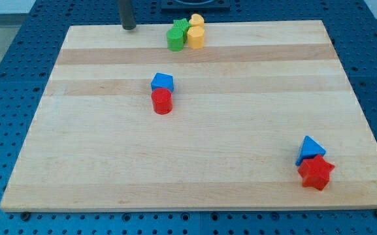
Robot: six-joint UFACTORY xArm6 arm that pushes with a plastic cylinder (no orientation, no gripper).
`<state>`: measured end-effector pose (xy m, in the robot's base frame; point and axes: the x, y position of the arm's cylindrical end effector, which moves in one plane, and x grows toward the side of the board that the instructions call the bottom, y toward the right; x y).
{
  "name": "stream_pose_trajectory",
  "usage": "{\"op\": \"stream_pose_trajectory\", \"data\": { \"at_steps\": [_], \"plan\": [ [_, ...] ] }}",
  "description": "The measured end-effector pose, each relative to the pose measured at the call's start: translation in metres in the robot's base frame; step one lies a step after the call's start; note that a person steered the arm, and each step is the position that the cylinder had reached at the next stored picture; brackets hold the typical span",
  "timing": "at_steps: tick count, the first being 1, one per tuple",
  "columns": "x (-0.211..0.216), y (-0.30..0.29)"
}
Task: Move the yellow heart into the blue cube
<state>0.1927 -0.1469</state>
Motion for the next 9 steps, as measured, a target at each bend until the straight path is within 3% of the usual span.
{"op": "stream_pose_trajectory", "data": {
  "at_steps": [3, 5, 6, 7, 9],
  "plan": [
    [0.0, 0.095],
    [0.003, 0.203],
    [0.041, 0.247],
    [0.077, 0.255],
    [0.053, 0.249]
  ]
}}
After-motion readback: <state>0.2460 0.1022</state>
